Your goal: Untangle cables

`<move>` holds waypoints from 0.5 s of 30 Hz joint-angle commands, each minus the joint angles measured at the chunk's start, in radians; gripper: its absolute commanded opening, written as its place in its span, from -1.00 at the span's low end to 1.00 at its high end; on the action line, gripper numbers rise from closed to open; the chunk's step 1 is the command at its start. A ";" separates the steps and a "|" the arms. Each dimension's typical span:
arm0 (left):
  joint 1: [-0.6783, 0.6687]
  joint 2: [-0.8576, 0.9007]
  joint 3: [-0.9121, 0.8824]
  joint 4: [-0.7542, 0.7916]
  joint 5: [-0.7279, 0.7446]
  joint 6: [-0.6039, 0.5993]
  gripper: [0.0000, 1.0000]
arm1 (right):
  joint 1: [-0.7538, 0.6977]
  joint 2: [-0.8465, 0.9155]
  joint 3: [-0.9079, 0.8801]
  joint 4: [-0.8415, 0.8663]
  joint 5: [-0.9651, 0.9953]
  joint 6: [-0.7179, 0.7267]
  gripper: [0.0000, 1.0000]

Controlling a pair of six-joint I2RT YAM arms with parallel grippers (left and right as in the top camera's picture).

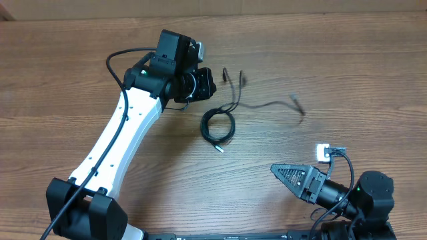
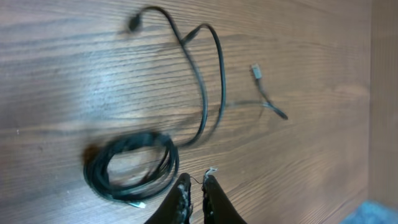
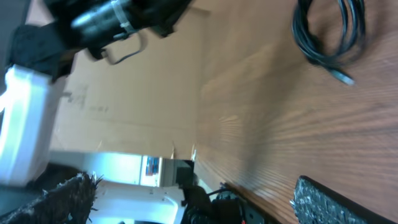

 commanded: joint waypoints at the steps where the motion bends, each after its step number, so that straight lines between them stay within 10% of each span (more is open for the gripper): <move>1: -0.005 0.037 -0.001 0.002 -0.038 -0.125 -0.86 | -0.002 0.002 0.011 -0.047 0.073 -0.001 0.99; 7: -0.007 0.097 -0.001 -0.035 -0.090 -0.123 0.01 | -0.002 0.002 0.011 -0.068 0.074 -0.005 1.00; 15: -0.015 0.228 -0.001 -0.106 -0.094 -0.027 -0.39 | -0.002 0.002 0.011 -0.167 0.162 -0.009 1.00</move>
